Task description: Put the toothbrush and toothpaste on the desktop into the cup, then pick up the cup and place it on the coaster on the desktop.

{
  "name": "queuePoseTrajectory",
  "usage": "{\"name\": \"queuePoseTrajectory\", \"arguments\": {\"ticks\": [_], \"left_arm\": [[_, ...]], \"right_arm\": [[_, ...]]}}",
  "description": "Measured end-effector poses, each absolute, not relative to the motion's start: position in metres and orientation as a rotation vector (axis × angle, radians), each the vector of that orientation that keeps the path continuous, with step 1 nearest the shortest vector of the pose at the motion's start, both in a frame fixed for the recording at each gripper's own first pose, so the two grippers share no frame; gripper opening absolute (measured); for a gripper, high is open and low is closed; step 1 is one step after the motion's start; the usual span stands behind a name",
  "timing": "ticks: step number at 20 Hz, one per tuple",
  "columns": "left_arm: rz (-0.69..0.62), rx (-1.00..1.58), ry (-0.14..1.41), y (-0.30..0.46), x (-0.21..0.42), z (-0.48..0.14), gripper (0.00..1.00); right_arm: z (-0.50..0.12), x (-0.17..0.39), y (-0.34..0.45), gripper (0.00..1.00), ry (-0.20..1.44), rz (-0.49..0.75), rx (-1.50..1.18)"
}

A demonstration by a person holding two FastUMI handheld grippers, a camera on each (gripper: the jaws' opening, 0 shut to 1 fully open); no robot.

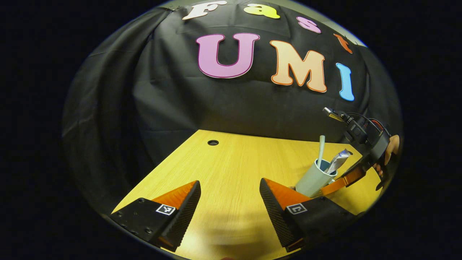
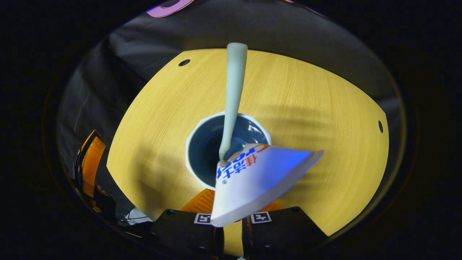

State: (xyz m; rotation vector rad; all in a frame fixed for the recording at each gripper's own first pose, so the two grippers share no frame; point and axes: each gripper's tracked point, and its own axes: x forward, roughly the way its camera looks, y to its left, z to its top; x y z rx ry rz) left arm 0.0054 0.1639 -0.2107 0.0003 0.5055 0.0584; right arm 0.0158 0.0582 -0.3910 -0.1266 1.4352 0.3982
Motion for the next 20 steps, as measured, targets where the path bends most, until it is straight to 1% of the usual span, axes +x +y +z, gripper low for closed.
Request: {"name": "queuePoseTrajectory", "arguments": {"ticks": [3,4,5,8,9,10,11,12,13,14,15,16,17,18,19,20], "left_arm": [[0.065,-0.004,0.508,0.173,0.005,-0.212,0.95],[0.066,-0.005,0.509,0.174,0.006,-0.213,0.95],[0.066,-0.006,0.51,0.175,0.006,-0.214,0.95],[0.06,-0.011,0.509,0.173,0.007,-0.214,0.95],[0.058,-0.012,0.51,0.171,0.007,-0.213,0.95],[0.054,-0.012,0.51,0.17,0.007,-0.213,0.95],[0.05,-0.012,0.508,0.167,0.008,-0.212,0.95],[0.045,-0.012,0.505,0.164,0.008,-0.212,0.95],[0.039,-0.01,0.502,0.16,0.009,-0.211,0.95],[0.032,-0.009,0.5,0.156,0.01,-0.21,0.95],[0.025,-0.009,0.5,0.151,0.011,-0.209,0.95],[0.016,-0.013,0.499,0.145,0.012,-0.207,0.95],[0.008,-0.016,0.495,0.14,0.013,-0.206,0.95],[-0.002,-0.019,0.49,0.133,0.014,-0.204,0.95],[-0.01,-0.017,0.488,0.126,0.016,-0.202,0.95],[-0.02,-0.016,0.486,0.119,0.018,-0.2,0.95]], "right_arm": [[-0.396,0.015,0.075,0.25,1.447,0.411,-0.149],[-0.399,0.013,0.078,0.19,1.454,0.414,-0.156],[-0.403,0.013,0.08,0.22,1.458,0.415,-0.17],[-0.408,0.015,0.095,0.22,1.449,0.411,-0.224],[-0.404,0.012,0.101,0.22,1.445,0.408,-0.234],[-0.392,0.003,0.101,0.24,1.432,0.412,-0.245],[-0.38,0.0,0.104,0.23,1.422,0.422,-0.245],[-0.369,-0.003,0.102,0.3,1.408,0.432,-0.244],[-0.357,-0.007,0.107,0.31,1.399,0.446,-0.232],[-0.347,-0.006,0.104,0.43,1.384,0.445,-0.228],[-0.344,-0.004,0.103,0.71,1.369,0.448,-0.22],[-0.324,-0.002,0.102,0.99,1.356,0.443,-0.216],[-0.311,-0.001,0.099,0.99,1.34,0.439,-0.205],[-0.301,0.001,0.092,0.95,1.318,0.438,-0.187],[-0.29,0.001,0.085,0.95,1.289,0.432,-0.168],[-0.282,0.001,0.077,0.99,1.253,0.427,-0.148]]}}
